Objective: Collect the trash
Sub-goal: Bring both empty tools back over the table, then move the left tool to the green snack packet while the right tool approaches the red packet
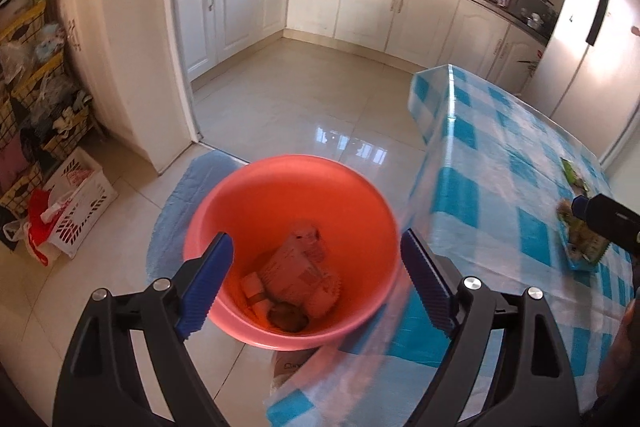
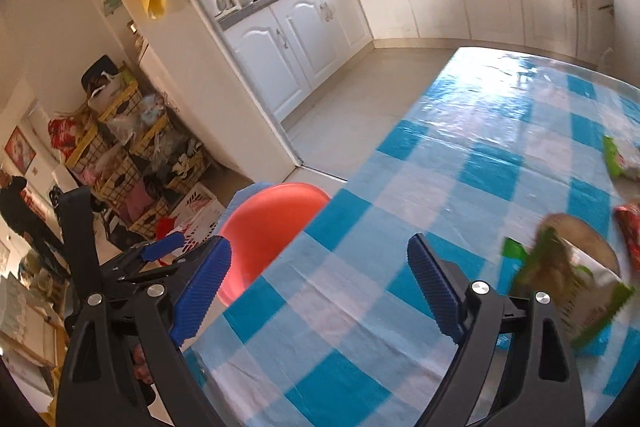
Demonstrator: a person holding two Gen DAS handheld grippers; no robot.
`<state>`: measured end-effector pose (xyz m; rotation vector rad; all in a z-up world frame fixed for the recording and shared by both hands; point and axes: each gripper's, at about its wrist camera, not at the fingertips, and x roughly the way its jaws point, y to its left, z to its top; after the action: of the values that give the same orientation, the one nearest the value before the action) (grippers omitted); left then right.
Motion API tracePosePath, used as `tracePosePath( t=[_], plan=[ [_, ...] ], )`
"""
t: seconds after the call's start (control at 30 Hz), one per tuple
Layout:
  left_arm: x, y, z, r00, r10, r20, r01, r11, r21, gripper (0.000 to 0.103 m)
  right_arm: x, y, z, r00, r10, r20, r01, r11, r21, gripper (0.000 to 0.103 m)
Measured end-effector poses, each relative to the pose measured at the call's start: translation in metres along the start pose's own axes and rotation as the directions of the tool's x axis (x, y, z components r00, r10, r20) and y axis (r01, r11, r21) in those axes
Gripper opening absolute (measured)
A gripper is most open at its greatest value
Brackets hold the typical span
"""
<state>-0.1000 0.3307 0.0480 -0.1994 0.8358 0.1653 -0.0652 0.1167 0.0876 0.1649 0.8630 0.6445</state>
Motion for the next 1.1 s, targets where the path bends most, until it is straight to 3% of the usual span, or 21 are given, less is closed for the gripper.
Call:
tracePosePath(
  t=[0.2,0.53,1.1],
  plan=[
    [-0.01,-0.025,-0.001,0.999,-0.042,-0.002,0.042,0.999,0.025,0.087,-0.022,-0.02,-0.011,1.0,-0.001,0.015,0.0,0.999,0.049,0.09],
    [-0.026,-0.075,-0.014,0.992,-0.12,-0.028,0.122,0.985,0.119,0.087,-0.074,-0.061,-0.039,0.994,-0.075,0.078,0.065,0.99,0.124,0.09],
    [-0.04,-0.159,-0.037,0.961,-0.256,-0.102,0.274,0.933,0.234,0.095,-0.153,-0.15,-0.088,0.955,-0.259,0.145,0.203,0.927,0.315,0.09]
  ],
)
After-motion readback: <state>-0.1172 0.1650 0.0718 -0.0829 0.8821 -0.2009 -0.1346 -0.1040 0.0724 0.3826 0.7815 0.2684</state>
